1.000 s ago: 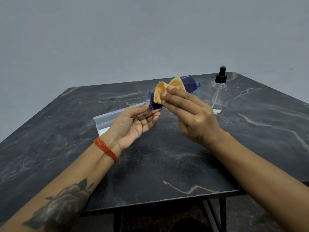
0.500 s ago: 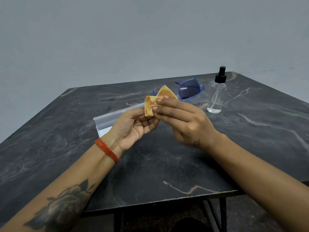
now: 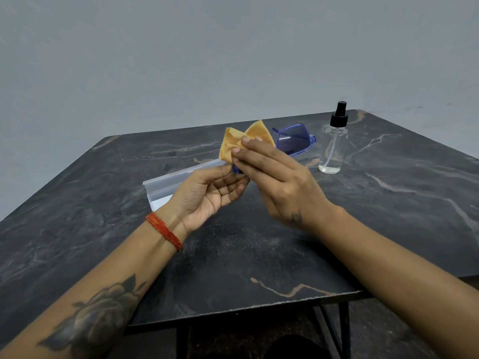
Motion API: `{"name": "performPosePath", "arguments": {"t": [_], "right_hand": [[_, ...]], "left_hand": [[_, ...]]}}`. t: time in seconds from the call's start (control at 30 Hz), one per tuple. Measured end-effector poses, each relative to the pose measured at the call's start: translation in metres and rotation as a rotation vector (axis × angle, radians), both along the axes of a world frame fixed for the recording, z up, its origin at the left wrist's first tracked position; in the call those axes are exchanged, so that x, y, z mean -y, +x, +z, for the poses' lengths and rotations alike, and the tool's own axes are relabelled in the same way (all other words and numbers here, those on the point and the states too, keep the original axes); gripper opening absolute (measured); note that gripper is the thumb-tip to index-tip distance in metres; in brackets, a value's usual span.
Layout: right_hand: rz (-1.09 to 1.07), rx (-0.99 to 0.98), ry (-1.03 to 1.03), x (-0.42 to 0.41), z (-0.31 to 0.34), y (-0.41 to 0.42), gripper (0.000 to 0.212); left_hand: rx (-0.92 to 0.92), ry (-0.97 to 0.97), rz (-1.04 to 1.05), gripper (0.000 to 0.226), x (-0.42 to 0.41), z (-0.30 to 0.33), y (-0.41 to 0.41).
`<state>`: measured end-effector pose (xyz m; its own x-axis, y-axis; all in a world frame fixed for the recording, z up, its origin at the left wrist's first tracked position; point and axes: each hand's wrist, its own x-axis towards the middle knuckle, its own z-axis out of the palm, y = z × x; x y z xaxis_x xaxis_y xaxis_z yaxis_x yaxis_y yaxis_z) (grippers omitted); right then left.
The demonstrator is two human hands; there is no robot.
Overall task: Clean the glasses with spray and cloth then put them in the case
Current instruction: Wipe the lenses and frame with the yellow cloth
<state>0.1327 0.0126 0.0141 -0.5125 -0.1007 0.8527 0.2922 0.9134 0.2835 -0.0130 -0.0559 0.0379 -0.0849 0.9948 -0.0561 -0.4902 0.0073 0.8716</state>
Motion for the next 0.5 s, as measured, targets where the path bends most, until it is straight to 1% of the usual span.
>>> {"name": "performPosePath", "arguments": {"t": [0.07,0.13,0.2,0.3,0.5], "right_hand": [[0.016,0.015,0.004,0.0,-0.001,-0.001,0.032],[0.039,0.03,0.023,0.0,-0.002,0.0,0.031],[0.07,0.023,0.048,0.0,-0.003,0.0,0.029],[0.1,-0.019,0.074,-0.001,-0.002,0.003,0.03],[0.064,-0.094,0.075,-0.007,0.003,0.01,0.027]], "left_hand": [[0.015,0.0,0.002,0.033,-0.001,-0.001,-0.001],[0.051,0.006,0.005,0.04,-0.001,-0.002,-0.001],[0.053,0.013,0.01,0.035,-0.001,-0.002,-0.001],[0.038,0.012,0.007,0.02,0.0,-0.001,-0.001],[0.027,0.004,-0.004,0.022,-0.001,0.001,-0.003]]}}
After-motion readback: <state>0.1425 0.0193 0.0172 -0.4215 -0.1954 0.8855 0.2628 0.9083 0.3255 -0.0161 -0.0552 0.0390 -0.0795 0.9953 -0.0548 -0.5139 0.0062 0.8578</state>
